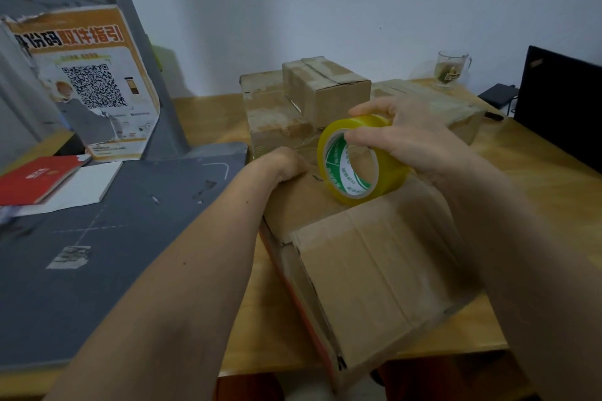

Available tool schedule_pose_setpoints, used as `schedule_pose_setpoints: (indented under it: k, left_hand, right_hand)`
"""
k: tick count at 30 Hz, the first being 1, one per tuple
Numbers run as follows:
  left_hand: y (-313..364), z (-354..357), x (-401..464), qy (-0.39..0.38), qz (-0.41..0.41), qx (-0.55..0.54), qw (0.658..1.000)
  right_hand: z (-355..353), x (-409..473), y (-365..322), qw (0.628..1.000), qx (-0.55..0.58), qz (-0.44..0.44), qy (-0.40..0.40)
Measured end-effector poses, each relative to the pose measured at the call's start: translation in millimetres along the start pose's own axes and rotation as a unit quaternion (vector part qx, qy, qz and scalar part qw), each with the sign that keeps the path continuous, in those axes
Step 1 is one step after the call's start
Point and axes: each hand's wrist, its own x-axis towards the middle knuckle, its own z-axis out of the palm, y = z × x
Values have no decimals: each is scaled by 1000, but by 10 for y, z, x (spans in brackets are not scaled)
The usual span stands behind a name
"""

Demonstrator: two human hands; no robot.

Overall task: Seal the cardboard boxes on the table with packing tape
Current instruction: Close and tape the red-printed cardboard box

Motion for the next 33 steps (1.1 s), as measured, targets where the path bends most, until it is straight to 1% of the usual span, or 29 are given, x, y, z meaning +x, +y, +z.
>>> schedule_pose_setpoints:
  k: [3, 5, 6, 7, 8, 9, 10, 11, 12, 13, 15, 17, 18, 23, 26, 28, 31, 33]
  left_hand:
    - [-37, -26, 5, 9, -48, -6, 999]
    - [-92, -29, 21, 67, -47, 6, 997]
    - [-122, -13, 41, 115, -27, -10, 993]
    - [-137, -1, 37, 156, 7, -56, 986]
    - [-145, 8, 21, 184, 61, -107, 975]
    - [-143, 5, -48, 185, 119, -118, 968]
    - [-152, 6, -128, 161, 169, -87, 969]
    - [-170, 12, -205, 123, 199, -43, 971]
    - [-193, 15, -268, 85, 209, -3, 974]
    - [-223, 8, -339, 49, 205, 23, 977]
    - [-303, -10, -417, 5, 170, 35, 985]
    - [-348, -11, -474, -6, 137, 20, 990]
    - [-341, -15, -508, -5, 123, 4, 992]
    - [-387, 1, -651, 8, 86, -30, 996]
    - [-476, 54, -836, 48, 76, -31, 995]
    - [-556, 109, -993, 61, 64, -35, 995]
    - [-641, 268, -1281, 77, 44, -48, 995]
    - [-639, 428, -1421, 104, 43, -32, 993]
  right_hand:
    - [26, -39, 48, 999, -24, -5, 26]
    - [60, -79, 88, 999, -16, 10, 50]
    - [86, -108, 105, 998, -2, 15, 57]
    - [118, -138, 119, 998, 11, 16, 59]
    - [149, -167, 127, 998, 18, 12, 58]
    - [172, -190, 135, 998, 21, 9, 56]
    - [183, -210, 143, 998, 22, 8, 53]
    - [188, -232, 151, 998, 21, 7, 52]
    - [186, -260, 161, 998, 14, 5, 56]
    - [193, -301, 174, 998, -5, 1, 67]
    - [254, -398, 206, 990, -85, -20, 108]
    - [376, -473, 244, 978, -156, -52, 125]
    - [429, -483, 265, 977, -166, -60, 122]
    - [441, -319, 403, 986, -113, -88, 83]
    - [464, -250, 455, 981, -111, -147, 63]
    - [454, -217, 472, 976, -107, -189, 37]
    - [343, -155, 498, 964, -126, -232, -18]
    - [248, -142, 500, 956, -160, -242, -53]
